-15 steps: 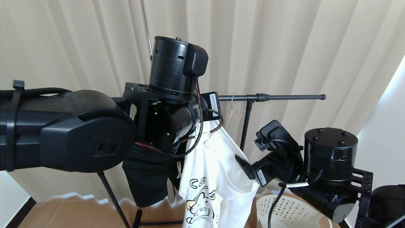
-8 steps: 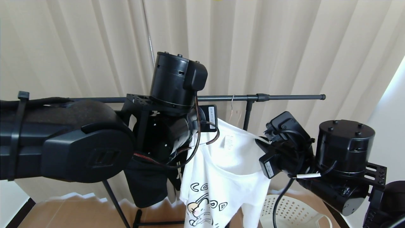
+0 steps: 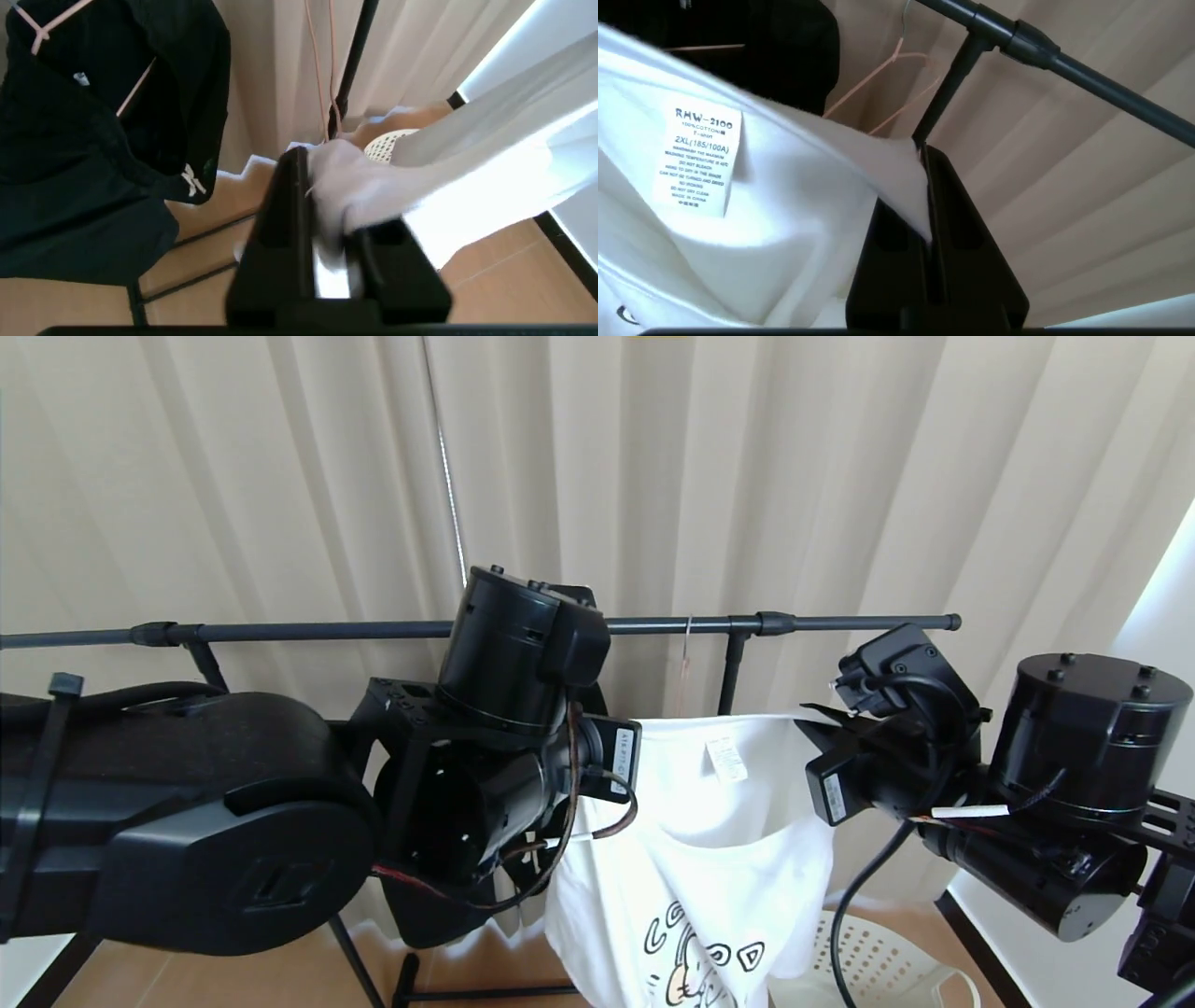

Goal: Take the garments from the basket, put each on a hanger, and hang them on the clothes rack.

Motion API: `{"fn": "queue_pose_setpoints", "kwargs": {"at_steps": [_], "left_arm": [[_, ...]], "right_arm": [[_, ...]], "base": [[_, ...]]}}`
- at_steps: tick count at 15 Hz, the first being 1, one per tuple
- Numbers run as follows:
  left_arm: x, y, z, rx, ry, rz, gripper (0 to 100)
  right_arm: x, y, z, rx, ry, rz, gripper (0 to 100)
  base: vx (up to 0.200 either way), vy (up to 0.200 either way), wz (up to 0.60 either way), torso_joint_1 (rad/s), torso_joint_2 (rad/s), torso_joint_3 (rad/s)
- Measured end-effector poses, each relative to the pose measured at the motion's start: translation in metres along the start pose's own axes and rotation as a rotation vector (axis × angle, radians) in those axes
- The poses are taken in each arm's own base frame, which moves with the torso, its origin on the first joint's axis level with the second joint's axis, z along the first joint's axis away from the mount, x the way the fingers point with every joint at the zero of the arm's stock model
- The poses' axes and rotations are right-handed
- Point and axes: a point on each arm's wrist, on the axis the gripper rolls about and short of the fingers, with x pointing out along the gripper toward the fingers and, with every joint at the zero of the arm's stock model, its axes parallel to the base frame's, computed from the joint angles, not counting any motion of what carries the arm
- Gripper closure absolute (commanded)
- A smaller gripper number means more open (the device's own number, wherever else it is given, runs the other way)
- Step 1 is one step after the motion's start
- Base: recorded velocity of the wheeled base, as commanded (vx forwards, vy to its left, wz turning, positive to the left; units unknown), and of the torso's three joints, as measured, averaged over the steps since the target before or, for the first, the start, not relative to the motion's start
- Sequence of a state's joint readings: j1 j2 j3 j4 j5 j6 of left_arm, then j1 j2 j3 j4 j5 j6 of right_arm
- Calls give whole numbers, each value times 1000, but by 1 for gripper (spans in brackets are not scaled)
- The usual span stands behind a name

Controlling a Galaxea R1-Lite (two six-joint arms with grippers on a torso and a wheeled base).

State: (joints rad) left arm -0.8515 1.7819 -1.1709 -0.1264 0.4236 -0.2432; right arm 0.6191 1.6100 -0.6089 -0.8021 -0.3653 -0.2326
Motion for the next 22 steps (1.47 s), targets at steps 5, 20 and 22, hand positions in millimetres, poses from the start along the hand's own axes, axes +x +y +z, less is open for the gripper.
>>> {"fn": "queue_pose_setpoints", "kwargs": {"at_steps": [5,20,22], "left_arm": [[-9,2,-1,9,2,-86,0],[-46,26,8,-28,13,-394,0],[-41,25,8,-28,10,-349,0]], "right_arm": [[-1,-9,2,-7,-8,-30,100],[-12,-35,12,3,-55,-99,100],[-13,-41,13,0,-59,-121,100]], "base": [[0,0,0,0,0,0],[0,0,0,0,0,0],[0,0,0,0,0,0]]}}
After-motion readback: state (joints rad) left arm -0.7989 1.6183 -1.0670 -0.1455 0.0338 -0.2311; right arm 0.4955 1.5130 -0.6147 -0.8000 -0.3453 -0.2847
